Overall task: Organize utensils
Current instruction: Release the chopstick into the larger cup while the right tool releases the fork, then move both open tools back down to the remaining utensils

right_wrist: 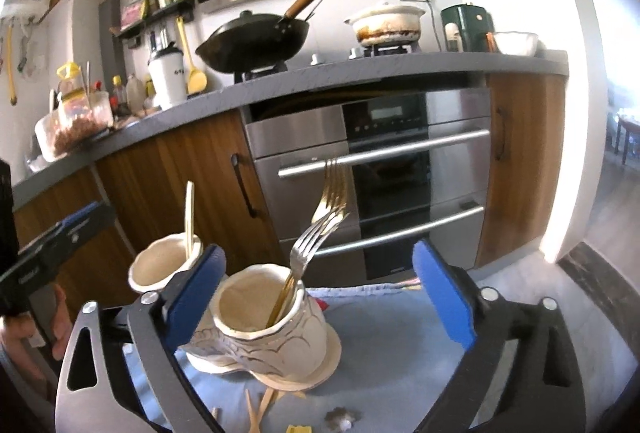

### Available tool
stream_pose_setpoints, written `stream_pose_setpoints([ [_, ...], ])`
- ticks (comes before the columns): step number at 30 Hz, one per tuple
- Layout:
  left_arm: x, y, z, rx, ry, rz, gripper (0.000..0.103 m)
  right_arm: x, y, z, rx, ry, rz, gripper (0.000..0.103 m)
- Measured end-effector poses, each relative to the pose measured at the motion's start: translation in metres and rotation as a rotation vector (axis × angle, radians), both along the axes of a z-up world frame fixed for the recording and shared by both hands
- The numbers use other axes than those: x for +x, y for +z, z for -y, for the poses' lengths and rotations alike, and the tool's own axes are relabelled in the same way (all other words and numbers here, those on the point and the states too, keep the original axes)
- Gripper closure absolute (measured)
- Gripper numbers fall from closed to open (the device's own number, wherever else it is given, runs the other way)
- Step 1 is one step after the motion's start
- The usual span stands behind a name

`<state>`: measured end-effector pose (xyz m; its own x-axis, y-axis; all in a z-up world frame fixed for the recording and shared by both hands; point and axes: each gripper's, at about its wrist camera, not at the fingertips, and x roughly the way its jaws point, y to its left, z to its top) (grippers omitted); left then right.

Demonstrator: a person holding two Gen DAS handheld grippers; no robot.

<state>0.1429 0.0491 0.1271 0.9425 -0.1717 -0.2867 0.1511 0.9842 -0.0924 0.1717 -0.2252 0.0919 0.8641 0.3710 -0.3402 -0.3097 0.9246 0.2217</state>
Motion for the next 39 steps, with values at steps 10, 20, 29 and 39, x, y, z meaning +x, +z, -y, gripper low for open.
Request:
stream_pose_setpoints([
  [10,-0.034,-0.008,-0.001,0.043,-0.014,-0.059,0.005,-0.027,-0.002,0.019,-0.067,-0.050,-0.027,0.005],
  [20,-0.054,-0.046,0.011,0.069,-0.038,-0.196,0.005,-0.048,-0.032,0.028,-0.135,-0.041,-0.095,0.005],
  [29,-0.059,-0.094,0.038,0.131,-0.082,-0.342,0.005,-0.052,-0.069,0.026,-0.192,-0.017,-0.185,0.005],
  [39,-0.064,-0.131,0.054,0.140,-0.110,-0.450,0.005,-0.056,-0.098,0.024,-0.231,0.008,-0.254,0.005],
])
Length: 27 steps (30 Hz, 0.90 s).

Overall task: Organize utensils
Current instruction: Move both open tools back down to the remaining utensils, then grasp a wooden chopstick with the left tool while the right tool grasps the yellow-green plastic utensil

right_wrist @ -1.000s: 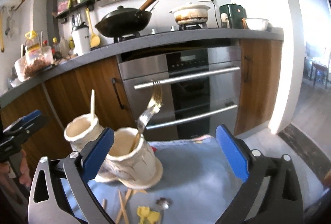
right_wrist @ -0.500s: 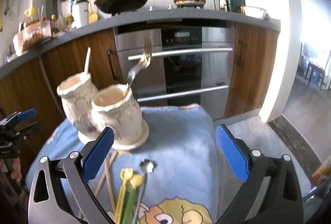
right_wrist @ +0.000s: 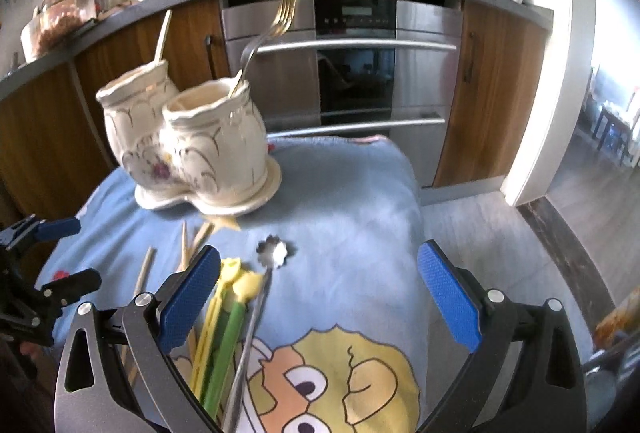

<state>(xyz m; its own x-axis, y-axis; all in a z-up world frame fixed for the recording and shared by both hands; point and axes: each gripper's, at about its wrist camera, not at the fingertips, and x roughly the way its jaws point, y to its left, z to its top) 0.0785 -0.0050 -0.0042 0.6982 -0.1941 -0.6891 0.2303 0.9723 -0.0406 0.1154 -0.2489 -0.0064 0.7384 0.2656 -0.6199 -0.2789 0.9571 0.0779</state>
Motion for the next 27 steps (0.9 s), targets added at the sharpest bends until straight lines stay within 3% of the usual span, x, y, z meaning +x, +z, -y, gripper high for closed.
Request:
stream_pose_setpoints([
  [13,-0.007,-0.018,0.018,0.004,-0.016,-0.079,0.006,-0.011,-0.016,-0.013,-0.014,0.060,-0.054,0.005],
  [17,-0.008,-0.019,0.020,0.002,-0.025,-0.091,0.016,-0.017,-0.013,-0.024,-0.017,0.133,-0.048,0.011],
  [19,-0.009,-0.019,0.021,0.004,-0.033,-0.097,0.019,-0.017,-0.014,-0.030,-0.015,0.165,-0.069,0.037],
  [22,-0.010,-0.020,0.024,0.004,-0.048,-0.101,0.027,-0.017,-0.017,-0.038,-0.003,0.200,-0.108,0.062],
  [27,-0.011,-0.019,0.030,-0.009,-0.080,-0.114,0.043,-0.017,-0.023,-0.054,-0.015,0.247,-0.161,0.078],
])
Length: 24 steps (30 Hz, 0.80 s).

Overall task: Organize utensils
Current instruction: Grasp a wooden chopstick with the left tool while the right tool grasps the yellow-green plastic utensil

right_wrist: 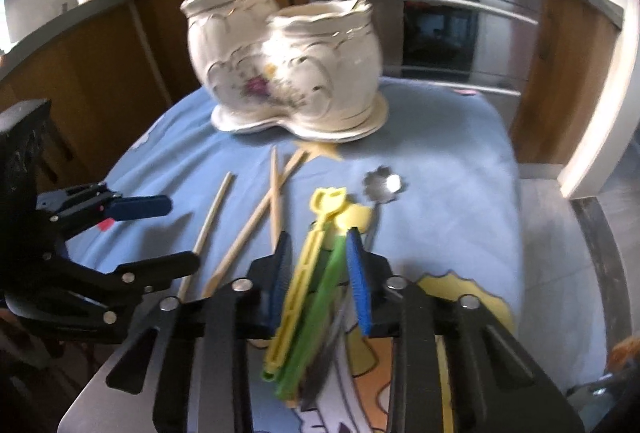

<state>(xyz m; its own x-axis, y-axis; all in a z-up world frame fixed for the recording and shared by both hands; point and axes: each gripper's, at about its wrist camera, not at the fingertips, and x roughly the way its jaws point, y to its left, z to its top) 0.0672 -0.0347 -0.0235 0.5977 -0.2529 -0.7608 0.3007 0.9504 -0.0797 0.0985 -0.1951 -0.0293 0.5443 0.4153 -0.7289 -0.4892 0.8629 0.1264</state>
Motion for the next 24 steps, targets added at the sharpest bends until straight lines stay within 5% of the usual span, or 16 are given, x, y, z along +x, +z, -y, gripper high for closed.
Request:
stream_pose_setpoints([
  [13,0.018,-0.008,0.011,0.065,0.046,-0.058,0.070,0.009,-0.014,-0.020,-0.089,0.003,-0.040,0.082],
  [19,0.030,-0.007,0.003,0.067,0.035,-0.070,0.097,0.010,-0.014,-0.021,-0.088,-0.005,-0.038,0.093],
  [24,0.033,-0.003,-0.008,0.068,0.003,-0.087,0.098,0.007,-0.007,-0.016,-0.055,-0.009,-0.015,0.093],
])
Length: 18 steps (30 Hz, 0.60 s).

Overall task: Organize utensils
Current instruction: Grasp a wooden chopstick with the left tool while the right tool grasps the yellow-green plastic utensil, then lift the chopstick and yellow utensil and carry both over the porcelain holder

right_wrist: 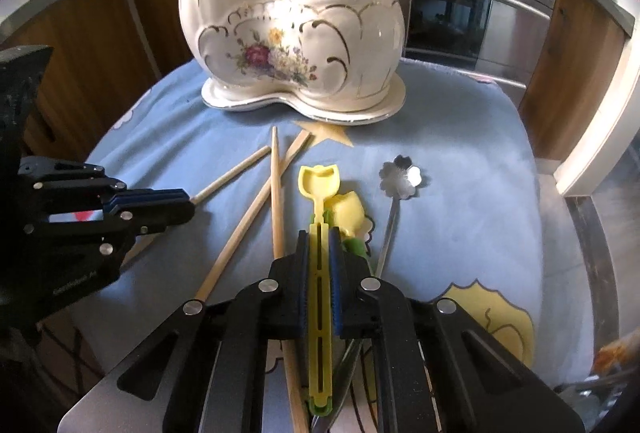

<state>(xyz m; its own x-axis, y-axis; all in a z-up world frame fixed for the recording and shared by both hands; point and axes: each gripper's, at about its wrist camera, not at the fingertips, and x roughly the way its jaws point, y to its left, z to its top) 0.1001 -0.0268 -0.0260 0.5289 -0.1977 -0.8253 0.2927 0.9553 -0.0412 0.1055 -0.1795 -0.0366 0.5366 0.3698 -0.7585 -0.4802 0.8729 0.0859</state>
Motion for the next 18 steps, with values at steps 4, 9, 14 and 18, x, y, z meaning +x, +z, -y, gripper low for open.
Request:
stream_pose_setpoints([
  [4,-0.003,0.001,-0.002,0.031,-0.026,-0.016,0.098,-0.003,0.008,0.003,0.024,-0.001,0.025,0.093],
  [9,-0.015,0.000,-0.004,0.042,-0.054,-0.026,0.098,-0.003,0.014,0.007,0.040,0.000,0.046,0.093],
  [14,-0.018,0.002,-0.006,0.034,-0.062,-0.016,0.098,-0.005,0.024,0.013,0.091,-0.005,0.084,0.093],
  [18,-0.024,0.019,-0.011,0.016,-0.083,0.042,0.098,-0.009,0.039,0.021,0.131,-0.015,0.134,0.093],
])
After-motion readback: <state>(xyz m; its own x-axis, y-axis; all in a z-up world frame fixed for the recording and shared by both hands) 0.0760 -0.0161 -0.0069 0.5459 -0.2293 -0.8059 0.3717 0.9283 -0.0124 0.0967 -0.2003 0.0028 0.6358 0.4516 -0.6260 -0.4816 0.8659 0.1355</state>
